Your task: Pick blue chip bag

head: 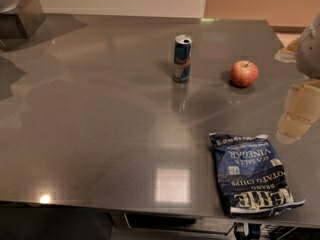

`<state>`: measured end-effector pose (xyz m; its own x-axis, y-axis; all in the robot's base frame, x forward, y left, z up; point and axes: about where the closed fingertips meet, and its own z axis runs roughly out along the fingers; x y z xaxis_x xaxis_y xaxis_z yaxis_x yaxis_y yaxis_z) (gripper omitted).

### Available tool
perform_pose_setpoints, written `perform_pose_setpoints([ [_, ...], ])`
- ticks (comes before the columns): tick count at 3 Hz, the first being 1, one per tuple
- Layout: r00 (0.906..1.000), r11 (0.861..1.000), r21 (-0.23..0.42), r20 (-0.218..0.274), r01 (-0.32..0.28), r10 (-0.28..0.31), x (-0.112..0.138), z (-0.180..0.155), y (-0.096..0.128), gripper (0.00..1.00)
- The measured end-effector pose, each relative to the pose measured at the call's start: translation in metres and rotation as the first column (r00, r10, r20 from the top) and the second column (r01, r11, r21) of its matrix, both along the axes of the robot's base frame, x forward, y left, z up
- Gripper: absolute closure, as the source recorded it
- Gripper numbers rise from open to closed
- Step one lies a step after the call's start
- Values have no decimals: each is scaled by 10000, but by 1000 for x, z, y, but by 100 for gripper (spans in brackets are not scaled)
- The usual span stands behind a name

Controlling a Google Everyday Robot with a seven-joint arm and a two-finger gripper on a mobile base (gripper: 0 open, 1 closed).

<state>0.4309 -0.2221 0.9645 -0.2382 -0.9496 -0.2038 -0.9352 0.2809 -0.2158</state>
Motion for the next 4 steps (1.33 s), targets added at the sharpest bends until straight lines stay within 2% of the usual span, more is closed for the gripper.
perform_pose_setpoints([
  [2, 9958, 9996, 279, -916, 7, 18, -16, -41, -11, 0],
  [4, 9825, 9974, 723, -1852, -73, 207, -26, -86, -5, 0],
])
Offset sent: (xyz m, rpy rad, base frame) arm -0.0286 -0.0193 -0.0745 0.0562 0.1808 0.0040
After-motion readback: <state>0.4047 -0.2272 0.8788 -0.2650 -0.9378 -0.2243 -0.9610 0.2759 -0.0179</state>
